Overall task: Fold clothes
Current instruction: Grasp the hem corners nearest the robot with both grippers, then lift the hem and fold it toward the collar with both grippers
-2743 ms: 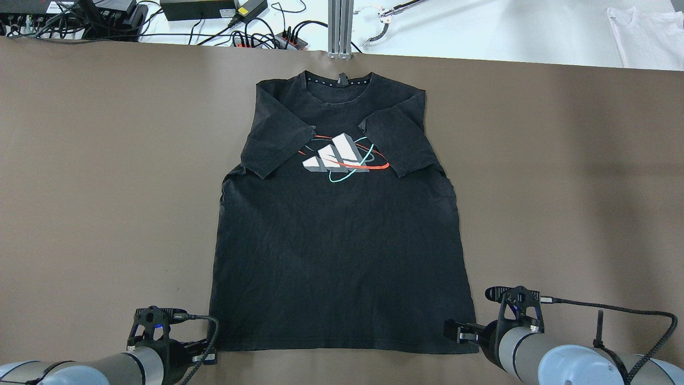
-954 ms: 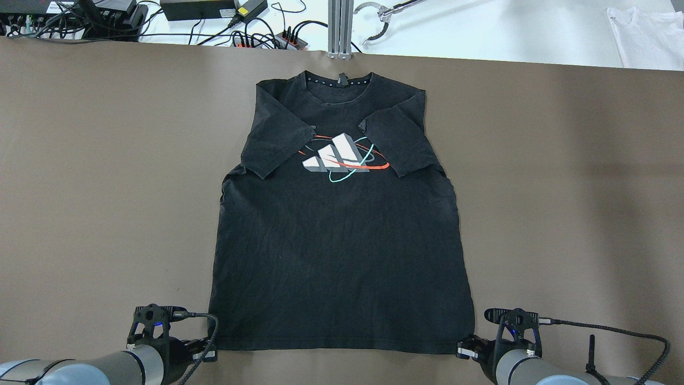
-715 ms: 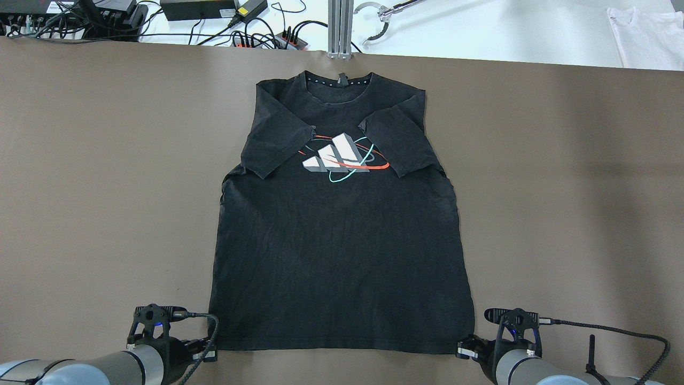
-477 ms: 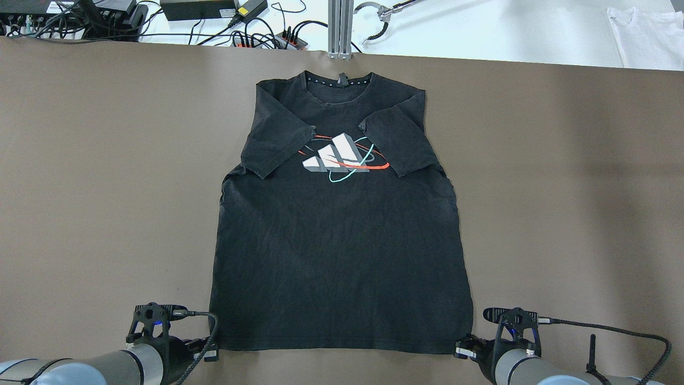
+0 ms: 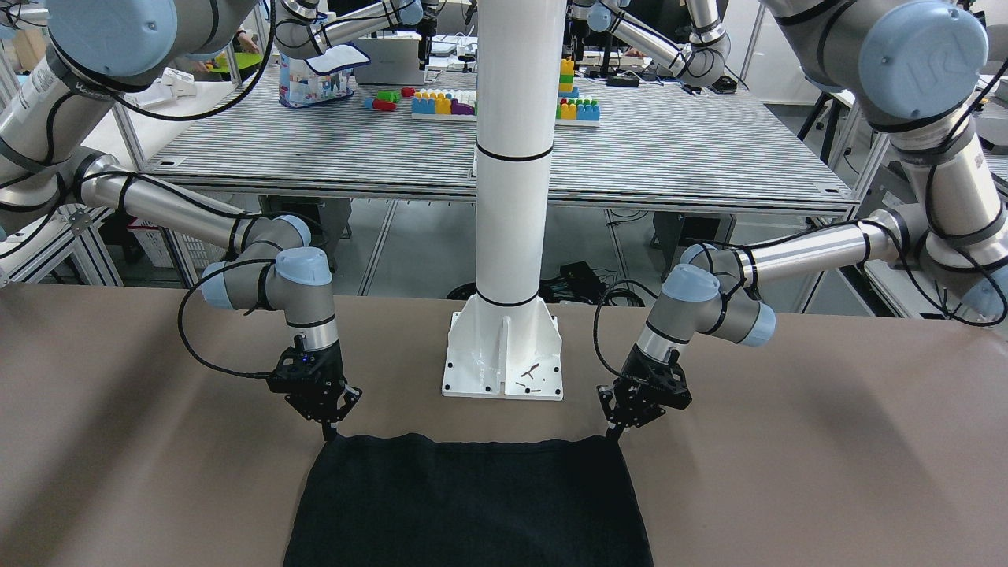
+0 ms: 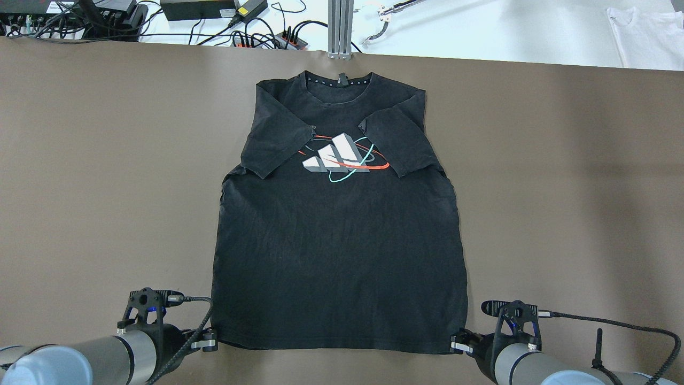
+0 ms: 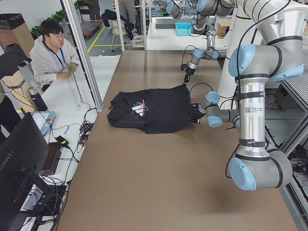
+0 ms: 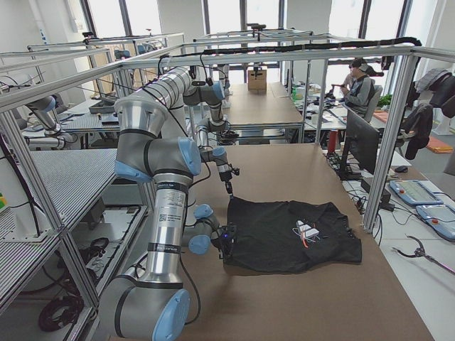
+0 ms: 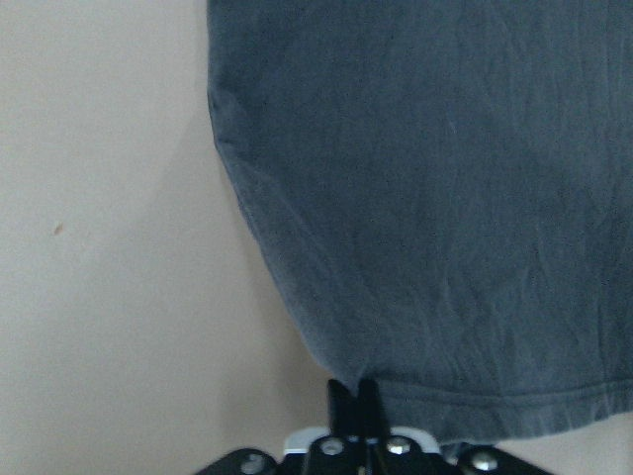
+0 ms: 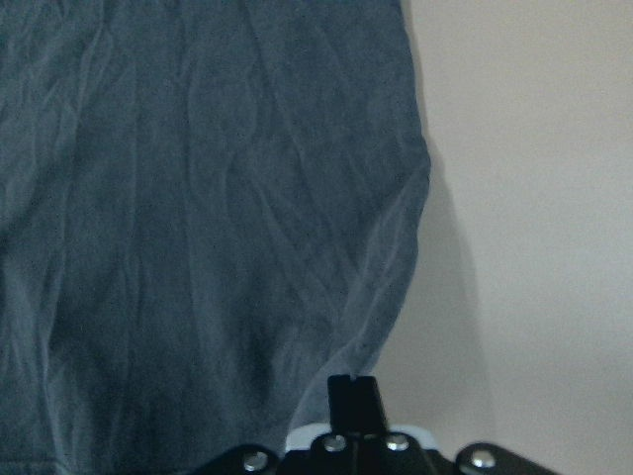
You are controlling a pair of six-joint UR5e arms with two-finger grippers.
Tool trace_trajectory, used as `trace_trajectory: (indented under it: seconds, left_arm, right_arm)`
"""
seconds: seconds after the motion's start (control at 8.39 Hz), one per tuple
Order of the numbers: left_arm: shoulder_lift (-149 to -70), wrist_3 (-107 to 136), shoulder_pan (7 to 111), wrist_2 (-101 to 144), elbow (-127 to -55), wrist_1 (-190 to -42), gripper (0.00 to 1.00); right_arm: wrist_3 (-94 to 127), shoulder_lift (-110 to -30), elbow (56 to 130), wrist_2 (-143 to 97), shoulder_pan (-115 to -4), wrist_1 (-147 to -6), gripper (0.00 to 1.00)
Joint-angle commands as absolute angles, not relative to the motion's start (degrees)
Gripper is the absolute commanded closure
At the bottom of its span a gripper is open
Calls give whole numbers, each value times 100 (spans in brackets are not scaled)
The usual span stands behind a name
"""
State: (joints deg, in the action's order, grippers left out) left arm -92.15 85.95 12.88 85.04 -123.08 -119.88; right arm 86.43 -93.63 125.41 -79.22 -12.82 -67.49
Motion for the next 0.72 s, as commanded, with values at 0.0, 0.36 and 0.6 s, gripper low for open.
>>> trace_trajectory:
  seconds: [0.0,0.36,0.6]
  left_arm:
    - [-9787,8238,2246,9479,-12515,-11193,100]
    - [-10649,7683,3441,10884,-13068,-9595,100]
    - [-10907,7288,3691,11555,-13209,-9080,100]
  right_arm:
    - [8245,-8574,12665,-9058,-2457,-7667,100]
    - [7534,-8227,13217,-9892,-3029,-8348,100]
    - [7121,-8357,13656,-10754,-3304,-8586,100]
